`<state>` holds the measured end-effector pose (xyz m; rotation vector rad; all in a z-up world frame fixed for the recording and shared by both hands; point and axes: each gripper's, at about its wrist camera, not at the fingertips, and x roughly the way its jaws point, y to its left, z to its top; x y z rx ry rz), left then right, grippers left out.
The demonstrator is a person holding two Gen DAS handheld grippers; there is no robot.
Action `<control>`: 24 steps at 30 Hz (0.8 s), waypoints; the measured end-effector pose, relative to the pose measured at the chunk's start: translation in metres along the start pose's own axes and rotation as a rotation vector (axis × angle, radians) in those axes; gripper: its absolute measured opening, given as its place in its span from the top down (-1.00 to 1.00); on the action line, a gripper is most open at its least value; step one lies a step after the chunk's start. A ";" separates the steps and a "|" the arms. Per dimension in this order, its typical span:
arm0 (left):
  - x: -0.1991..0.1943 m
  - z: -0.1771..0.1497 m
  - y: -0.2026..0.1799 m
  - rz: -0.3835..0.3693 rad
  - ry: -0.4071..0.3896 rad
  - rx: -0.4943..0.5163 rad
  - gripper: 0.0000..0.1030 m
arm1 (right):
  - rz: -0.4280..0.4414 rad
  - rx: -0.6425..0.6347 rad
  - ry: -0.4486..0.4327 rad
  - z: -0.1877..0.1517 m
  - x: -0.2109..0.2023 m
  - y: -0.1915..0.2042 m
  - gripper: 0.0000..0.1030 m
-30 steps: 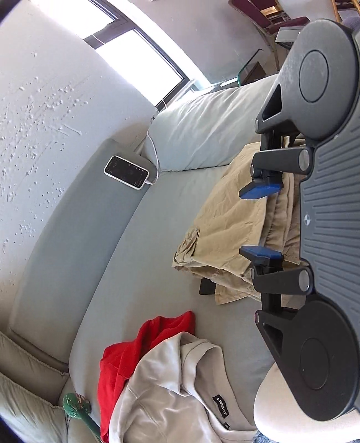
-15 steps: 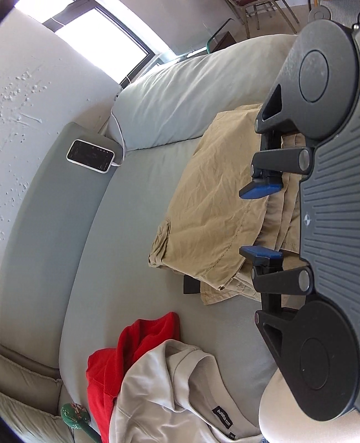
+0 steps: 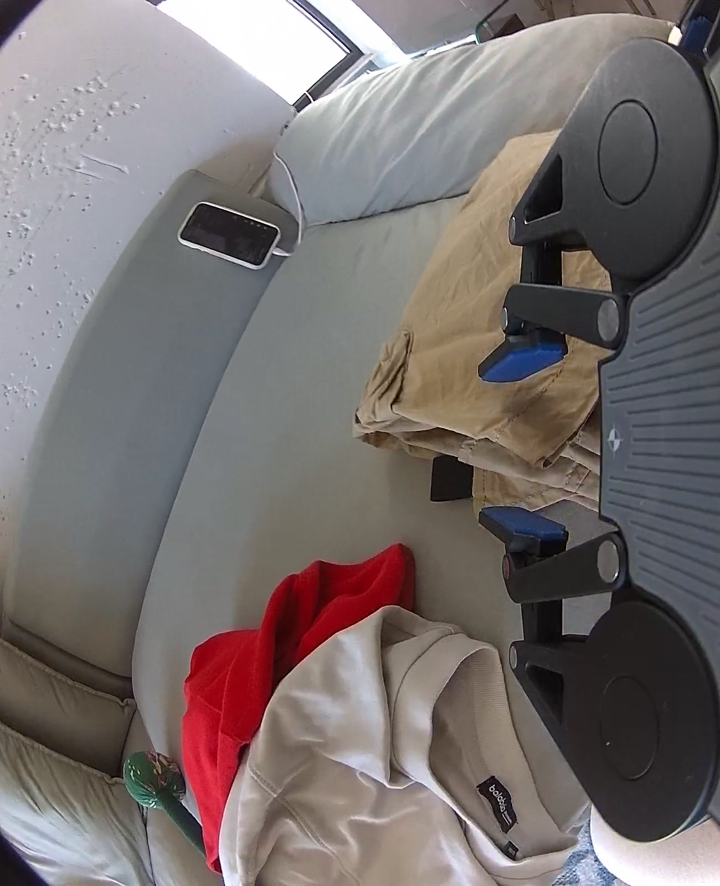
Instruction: Fold clothes
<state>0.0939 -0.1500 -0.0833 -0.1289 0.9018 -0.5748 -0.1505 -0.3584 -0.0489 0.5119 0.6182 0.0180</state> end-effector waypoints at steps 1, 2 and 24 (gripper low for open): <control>0.005 0.000 0.000 0.002 0.007 0.006 0.09 | -0.008 -0.006 -0.004 0.002 0.001 0.002 -0.08; 0.009 0.000 0.001 0.005 0.015 0.012 0.12 | -0.017 -0.011 -0.009 0.003 0.002 0.003 -0.08; 0.005 -0.027 -0.008 0.056 0.037 0.251 0.92 | -0.367 -0.164 0.168 0.011 0.107 0.008 0.33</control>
